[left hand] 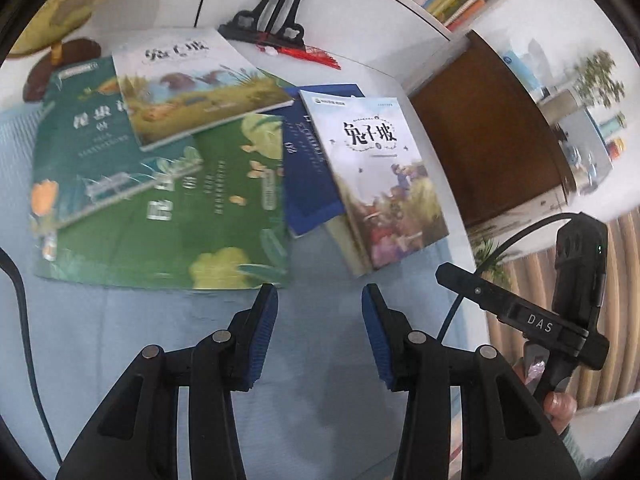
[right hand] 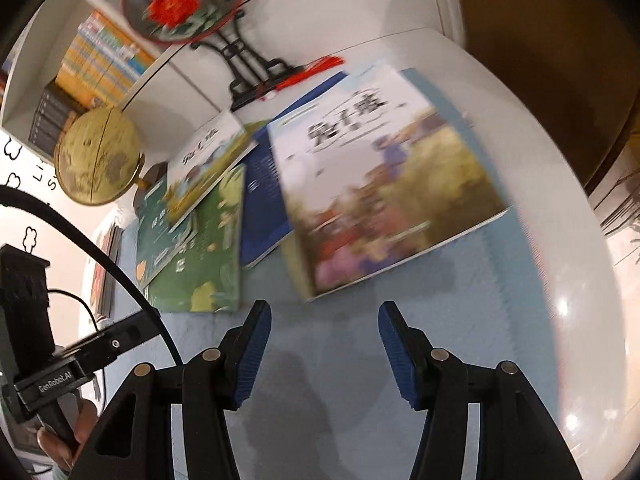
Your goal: Organize books
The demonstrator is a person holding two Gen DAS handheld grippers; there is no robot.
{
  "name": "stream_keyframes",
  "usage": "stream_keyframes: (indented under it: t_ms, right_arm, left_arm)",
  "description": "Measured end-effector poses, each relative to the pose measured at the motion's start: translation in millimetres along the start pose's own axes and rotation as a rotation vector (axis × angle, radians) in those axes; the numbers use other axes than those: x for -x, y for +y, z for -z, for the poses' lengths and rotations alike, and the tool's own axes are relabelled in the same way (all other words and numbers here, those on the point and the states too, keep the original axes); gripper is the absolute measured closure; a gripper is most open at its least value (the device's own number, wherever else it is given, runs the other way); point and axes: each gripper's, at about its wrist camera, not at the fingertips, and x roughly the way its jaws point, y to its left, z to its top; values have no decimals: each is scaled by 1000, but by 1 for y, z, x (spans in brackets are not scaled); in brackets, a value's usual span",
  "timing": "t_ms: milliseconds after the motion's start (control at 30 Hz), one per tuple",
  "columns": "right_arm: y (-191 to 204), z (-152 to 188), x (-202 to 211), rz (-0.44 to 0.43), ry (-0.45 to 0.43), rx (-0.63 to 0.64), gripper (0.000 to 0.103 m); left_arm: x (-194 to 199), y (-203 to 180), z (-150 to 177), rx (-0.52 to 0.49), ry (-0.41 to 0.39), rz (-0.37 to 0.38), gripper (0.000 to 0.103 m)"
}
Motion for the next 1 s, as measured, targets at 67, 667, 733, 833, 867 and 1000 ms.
stream_keyframes:
  t_ms: [67, 667, 733, 833, 867, 1000]
  right_arm:
    - [-4, -10, -4, -13, 20, 22, 48]
    - [151, -74, -126, -145, 104, 391, 47]
    - [161, -91, -135, -91, 72, 407, 47]
    - [158, -124, -151, -44, 42, 353, 47]
    - [155, -136, -158, -40, 37, 329, 47]
    - [153, -162, -182, 9, 44, 326, 48]
  left_arm:
    - [-4, -2, 0, 34, -4, -15, 51]
    - [54, 172, -11, 432, -216, -271, 35]
    - [58, 178, -25, 423, -229, -246, 35]
    - [52, 167, -53, 368, -250, -177, 35]
    - [43, 159, -65, 337, -241, -162, 35]
    - [2, 140, -99, 283, -184, -179, 37]
